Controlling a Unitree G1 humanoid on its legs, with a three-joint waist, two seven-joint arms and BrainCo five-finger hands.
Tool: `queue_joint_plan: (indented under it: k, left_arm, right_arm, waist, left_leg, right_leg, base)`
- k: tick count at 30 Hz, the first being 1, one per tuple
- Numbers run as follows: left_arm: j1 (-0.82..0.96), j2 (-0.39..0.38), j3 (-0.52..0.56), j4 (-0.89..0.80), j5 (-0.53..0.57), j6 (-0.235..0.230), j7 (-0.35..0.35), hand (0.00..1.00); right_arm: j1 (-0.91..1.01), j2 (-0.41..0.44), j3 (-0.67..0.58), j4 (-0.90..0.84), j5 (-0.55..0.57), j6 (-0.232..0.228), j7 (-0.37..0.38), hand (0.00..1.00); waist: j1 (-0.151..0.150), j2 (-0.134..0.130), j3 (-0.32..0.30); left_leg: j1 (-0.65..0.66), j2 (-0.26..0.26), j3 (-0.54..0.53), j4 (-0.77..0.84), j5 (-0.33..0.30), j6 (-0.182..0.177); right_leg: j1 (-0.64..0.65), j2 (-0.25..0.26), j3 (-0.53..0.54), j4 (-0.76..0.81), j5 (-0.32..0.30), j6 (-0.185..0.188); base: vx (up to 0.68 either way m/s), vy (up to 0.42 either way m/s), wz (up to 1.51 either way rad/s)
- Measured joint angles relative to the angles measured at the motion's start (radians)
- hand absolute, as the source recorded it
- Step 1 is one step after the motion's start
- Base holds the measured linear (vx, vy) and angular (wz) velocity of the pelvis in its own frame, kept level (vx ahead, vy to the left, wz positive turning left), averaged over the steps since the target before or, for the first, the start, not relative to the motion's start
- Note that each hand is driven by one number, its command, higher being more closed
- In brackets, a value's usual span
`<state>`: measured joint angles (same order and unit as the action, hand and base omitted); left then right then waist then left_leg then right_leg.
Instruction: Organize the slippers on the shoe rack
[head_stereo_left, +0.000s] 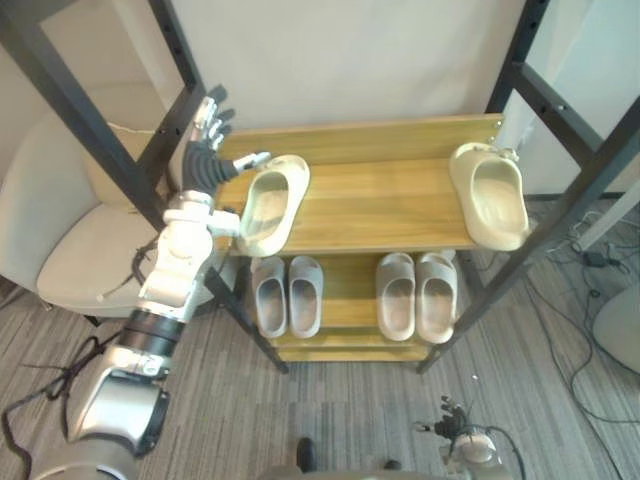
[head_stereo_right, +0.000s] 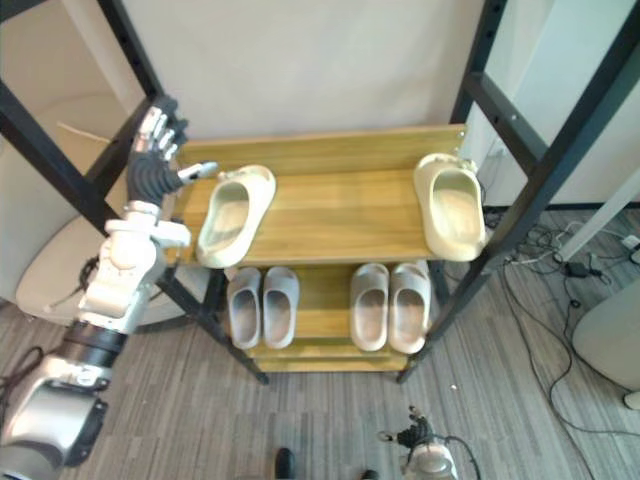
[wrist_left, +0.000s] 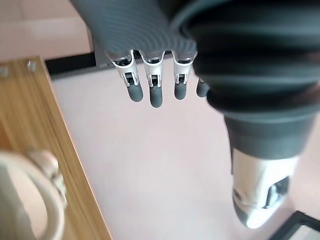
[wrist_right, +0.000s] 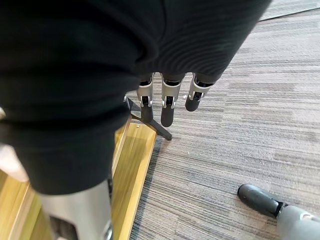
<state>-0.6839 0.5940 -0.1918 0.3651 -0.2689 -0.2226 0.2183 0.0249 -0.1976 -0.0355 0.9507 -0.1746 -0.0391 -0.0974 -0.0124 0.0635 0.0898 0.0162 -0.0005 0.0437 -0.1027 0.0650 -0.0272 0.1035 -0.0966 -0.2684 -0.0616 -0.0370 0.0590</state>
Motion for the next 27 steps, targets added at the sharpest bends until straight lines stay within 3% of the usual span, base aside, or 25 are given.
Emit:
queue_joint_plan:
  k: [7, 27]
  left_arm:
    - [-0.053, 0.022, -0.013, 0.073, 0.085, 0.032, -0.007, 0.00]
    - [-0.178, 0.082, -0.105, 0.354, 0.362, 0.084, -0.030, 0.00]
  right_arm:
    - [0.000, 0.003, -0.001, -0.001, 0.020, 0.000, 0.002, 0.00]
    - [0.017, 0.012, -0.024, -0.040, 0.039, -0.011, 0.001, 0.00]
  waist:
    - [-0.004, 0.025, 0.021]
    - [-0.027, 0.052, 0.064]
  left_leg:
    - [-0.017, 0.003, 0.000, 0.000, 0.001, -0.001]
    - [-0.051, 0.011, 0.032, 0.000, 0.002, -0.003]
  right_leg:
    - [-0.023, 0.001, 0.006, 0.010, 0.000, -0.001]
    - [-0.089, 0.002, 0.042, 0.043, -0.005, -0.005]
  base:
    - [-0.01, 0.001, 0.00]
    - [0.01, 0.003, -0.05]
